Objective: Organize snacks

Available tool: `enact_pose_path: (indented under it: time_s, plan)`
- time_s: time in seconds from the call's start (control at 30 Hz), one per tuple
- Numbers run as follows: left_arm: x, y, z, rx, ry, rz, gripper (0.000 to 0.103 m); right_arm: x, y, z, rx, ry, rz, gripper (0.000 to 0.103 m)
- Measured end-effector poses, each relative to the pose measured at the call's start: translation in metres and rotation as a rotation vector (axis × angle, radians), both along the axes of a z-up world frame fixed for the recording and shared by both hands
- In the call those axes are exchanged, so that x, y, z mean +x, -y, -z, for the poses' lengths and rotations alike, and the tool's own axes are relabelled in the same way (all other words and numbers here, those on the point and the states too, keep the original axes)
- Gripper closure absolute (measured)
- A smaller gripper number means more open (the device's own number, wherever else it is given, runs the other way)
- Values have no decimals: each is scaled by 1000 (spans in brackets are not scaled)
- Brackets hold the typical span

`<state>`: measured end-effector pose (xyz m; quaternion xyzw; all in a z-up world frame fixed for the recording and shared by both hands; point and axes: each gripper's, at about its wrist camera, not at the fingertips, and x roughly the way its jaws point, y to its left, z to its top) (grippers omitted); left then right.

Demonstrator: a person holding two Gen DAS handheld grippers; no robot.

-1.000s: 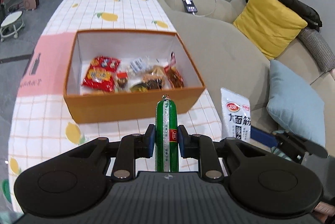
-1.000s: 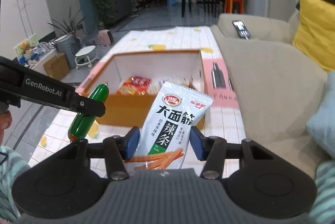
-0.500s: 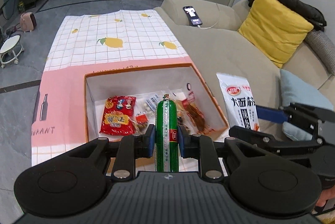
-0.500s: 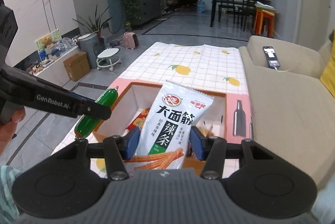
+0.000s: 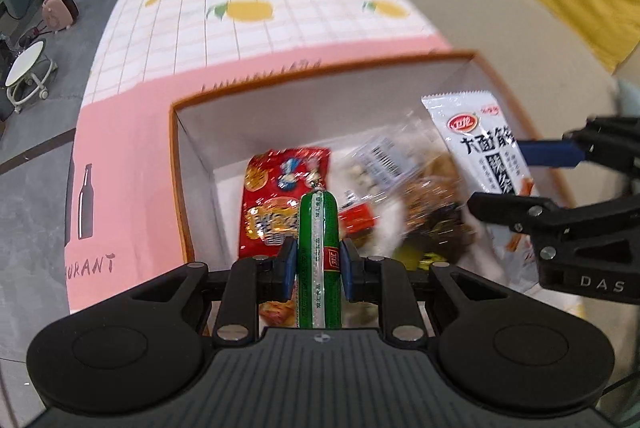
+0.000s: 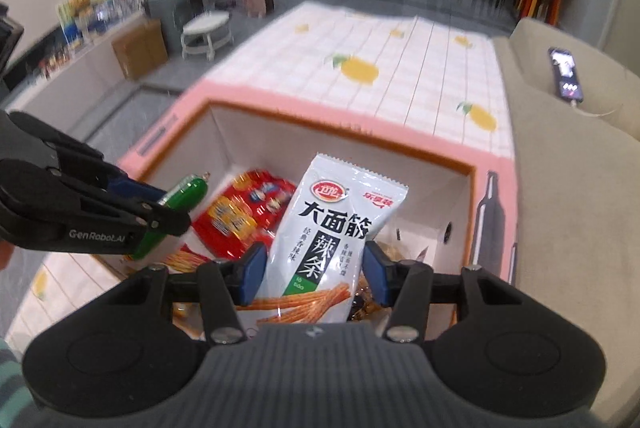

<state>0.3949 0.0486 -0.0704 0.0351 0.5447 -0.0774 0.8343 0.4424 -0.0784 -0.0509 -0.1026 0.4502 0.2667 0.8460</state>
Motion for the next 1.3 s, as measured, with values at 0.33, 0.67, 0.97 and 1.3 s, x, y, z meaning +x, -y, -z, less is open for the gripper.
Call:
enact_pose_path:
  time_s: [0.33,0.67,0.97,1.3]
  plan:
    - [27,10,46,144,-69,66,79,36,-19,55,-138,-81,-50,52]
    - [24,11,47,158,-32,80,62,42,-20,67,-171,-114,-30,47]
    - [-5,11,3,108,74,58,48,29,-11,36,-134,-78,25,33]
    - [-53,19,-78,47,291,-49,48,-8,13,-38,-27,5,117,26]
